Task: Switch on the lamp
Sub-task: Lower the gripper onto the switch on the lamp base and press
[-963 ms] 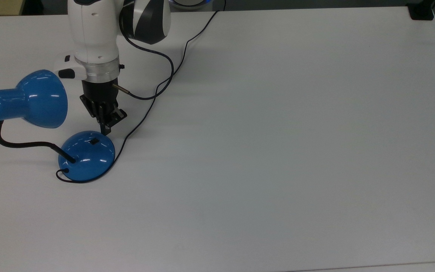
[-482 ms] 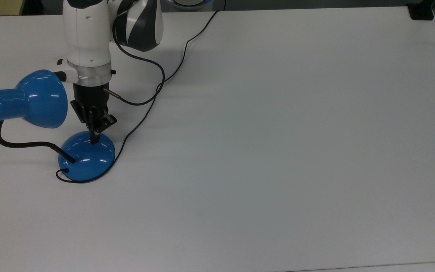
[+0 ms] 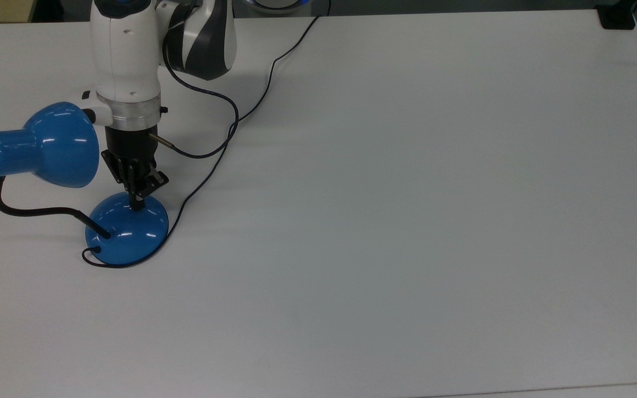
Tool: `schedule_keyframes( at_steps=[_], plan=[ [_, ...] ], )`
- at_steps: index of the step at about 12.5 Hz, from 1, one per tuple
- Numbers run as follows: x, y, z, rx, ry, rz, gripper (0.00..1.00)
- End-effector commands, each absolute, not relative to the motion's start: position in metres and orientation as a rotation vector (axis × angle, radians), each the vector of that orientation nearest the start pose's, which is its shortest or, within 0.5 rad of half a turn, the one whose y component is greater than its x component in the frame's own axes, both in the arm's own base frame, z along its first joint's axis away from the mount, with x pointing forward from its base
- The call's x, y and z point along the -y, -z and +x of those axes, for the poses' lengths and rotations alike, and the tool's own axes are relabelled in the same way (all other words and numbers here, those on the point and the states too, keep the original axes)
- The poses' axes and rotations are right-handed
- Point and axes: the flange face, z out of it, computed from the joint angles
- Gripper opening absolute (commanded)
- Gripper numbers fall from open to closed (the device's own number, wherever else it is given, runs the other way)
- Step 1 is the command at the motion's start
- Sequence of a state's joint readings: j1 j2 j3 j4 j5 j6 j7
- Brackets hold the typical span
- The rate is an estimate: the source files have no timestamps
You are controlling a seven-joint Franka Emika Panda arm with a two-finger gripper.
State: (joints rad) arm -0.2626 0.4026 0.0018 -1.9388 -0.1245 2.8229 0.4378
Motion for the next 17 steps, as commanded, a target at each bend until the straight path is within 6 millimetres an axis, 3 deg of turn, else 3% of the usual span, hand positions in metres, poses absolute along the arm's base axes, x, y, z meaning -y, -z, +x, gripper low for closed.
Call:
schedule_keyframes(
  at_steps=[1,7,11,14,17],
  plan=[
    [0.171,-0.325,0.644,-0.894,0.839,-2.916,0.00],
    [0.178,-0.323,0.644,-0.897,0.838,-2.923,0.00],
    [0.173,-0.336,0.639,-0.889,0.825,-2.931,0.00],
    [0.153,-0.349,0.636,-0.861,0.725,-2.968,0.00],
    [0.101,-0.364,0.638,-0.757,0.617,-2.994,0.00]
  ],
)
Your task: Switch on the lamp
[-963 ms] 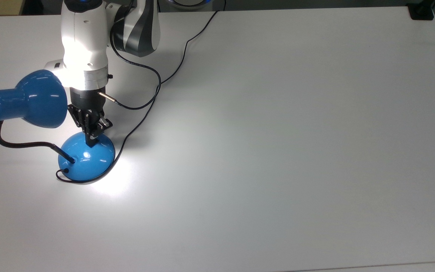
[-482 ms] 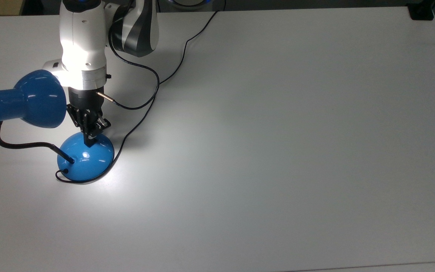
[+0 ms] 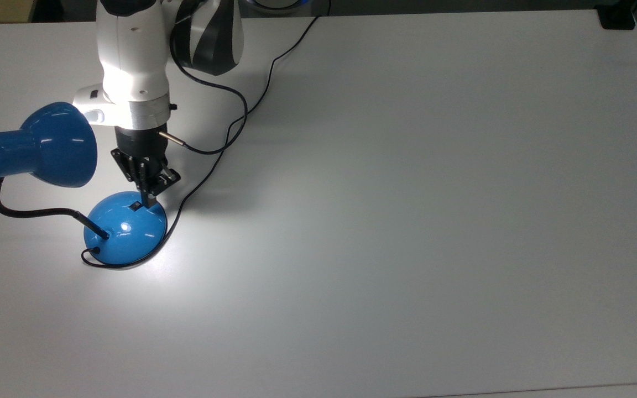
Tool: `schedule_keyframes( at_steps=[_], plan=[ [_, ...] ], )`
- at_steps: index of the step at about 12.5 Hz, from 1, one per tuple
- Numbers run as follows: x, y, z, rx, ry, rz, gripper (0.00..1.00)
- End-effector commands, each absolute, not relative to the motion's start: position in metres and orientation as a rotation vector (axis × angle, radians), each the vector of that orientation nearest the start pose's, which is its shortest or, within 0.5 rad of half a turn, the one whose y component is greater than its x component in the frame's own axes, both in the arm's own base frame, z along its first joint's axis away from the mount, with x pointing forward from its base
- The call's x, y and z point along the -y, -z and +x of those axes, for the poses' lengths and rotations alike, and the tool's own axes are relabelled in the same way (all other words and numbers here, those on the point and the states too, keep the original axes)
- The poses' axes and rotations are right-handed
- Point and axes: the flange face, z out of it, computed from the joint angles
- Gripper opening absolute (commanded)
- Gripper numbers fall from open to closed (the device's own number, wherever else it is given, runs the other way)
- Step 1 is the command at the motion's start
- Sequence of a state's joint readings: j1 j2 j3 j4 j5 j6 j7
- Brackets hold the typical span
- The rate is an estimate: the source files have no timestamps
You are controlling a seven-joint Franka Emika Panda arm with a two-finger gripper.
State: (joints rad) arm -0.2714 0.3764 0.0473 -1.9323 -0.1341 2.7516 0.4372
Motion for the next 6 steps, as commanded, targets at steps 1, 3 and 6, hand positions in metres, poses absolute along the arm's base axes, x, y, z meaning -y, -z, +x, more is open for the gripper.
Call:
schedule_keyframes(
  at_steps=[1,3,6],
  plan=[
    [0.086,-0.370,0.639,-0.723,0.593,-3.000,0.00],
    [0.055,-0.386,0.638,-0.651,0.554,-3.015,0.00],
    [-0.003,-0.427,0.632,-0.422,0.423,-3.105,0.00]
  ],
)
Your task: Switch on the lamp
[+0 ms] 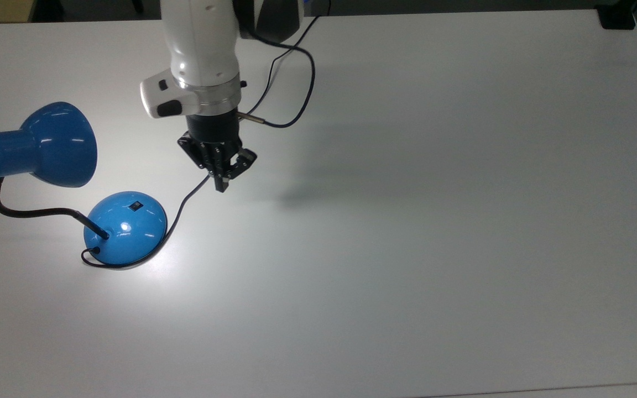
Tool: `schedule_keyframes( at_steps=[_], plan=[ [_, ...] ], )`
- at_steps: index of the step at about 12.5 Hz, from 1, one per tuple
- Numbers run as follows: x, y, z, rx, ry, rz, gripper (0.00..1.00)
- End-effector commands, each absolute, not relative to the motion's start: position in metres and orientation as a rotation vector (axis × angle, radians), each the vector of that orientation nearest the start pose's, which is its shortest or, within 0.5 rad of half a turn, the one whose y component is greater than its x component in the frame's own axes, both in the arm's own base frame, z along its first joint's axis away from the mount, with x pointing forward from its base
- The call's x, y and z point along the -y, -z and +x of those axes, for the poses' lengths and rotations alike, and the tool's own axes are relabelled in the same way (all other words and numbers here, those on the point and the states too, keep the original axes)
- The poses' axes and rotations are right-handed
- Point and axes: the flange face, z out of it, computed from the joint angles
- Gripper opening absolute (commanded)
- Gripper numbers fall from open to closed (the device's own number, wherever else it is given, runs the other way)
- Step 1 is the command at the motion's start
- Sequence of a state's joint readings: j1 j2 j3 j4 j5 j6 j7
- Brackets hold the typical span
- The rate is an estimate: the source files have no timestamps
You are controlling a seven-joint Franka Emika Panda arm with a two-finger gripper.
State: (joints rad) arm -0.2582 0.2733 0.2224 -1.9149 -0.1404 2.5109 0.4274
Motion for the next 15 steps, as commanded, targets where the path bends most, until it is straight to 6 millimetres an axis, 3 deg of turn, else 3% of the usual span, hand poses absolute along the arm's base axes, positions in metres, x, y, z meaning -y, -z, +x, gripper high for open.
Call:
schedule_keyframes(
  at_steps=[1,5,9,11,13,15],
  plan=[
    [-0.014,-0.437,0.634,-0.376,0.385,-3.124,0.00],
    [-0.047,-0.478,0.629,-0.196,0.170,-3.204,0.00],
    [-0.072,-0.542,0.590,0.099,0.050,-3.254,0.00],
    [-0.074,-0.567,0.574,0.104,0.052,-3.268,0.00],
    [-0.077,-0.573,0.563,0.131,-0.018,-3.279,0.00],
    [-0.077,-0.591,0.557,0.144,-0.028,-3.278,0.02]
  ],
)
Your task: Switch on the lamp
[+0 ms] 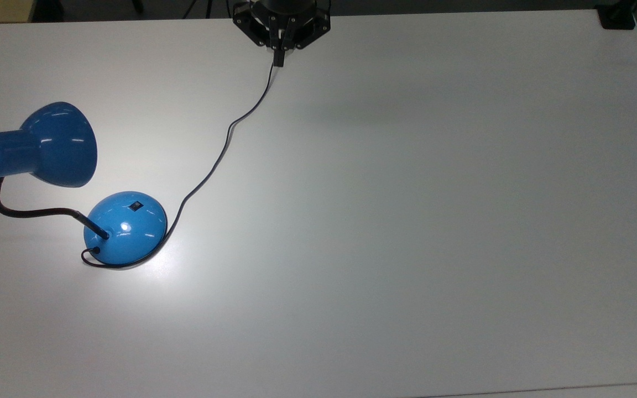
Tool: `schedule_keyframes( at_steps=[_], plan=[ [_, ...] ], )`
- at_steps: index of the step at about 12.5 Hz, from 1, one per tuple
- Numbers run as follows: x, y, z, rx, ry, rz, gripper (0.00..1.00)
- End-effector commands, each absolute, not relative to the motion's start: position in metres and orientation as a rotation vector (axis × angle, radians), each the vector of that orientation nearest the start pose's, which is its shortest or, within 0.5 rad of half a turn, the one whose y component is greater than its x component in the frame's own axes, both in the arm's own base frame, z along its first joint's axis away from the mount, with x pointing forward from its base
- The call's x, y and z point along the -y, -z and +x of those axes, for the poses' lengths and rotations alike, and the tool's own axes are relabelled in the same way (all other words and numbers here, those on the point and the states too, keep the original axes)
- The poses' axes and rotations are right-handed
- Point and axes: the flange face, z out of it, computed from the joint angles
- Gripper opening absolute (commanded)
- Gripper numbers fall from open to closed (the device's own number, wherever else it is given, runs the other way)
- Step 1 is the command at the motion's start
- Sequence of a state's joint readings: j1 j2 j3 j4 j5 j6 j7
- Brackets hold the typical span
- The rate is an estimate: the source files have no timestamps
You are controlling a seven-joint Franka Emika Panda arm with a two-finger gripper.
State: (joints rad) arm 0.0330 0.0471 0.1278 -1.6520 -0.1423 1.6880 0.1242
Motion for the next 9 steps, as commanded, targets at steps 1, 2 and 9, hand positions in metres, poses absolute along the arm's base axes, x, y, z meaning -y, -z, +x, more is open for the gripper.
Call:
schedule_keyframes(
  at_steps=[1,2,9],
  plan=[
    [-0.0769,-0.5925,0.5550,0.142,-0.043,-3.278,0.07],
    [-0.0750,-0.5930,0.5543,0.133,-0.055,-3.279,0.11],
    [-0.0749,-0.5959,0.5514,0.105,-0.082,-3.266,1.00]
  ],
)
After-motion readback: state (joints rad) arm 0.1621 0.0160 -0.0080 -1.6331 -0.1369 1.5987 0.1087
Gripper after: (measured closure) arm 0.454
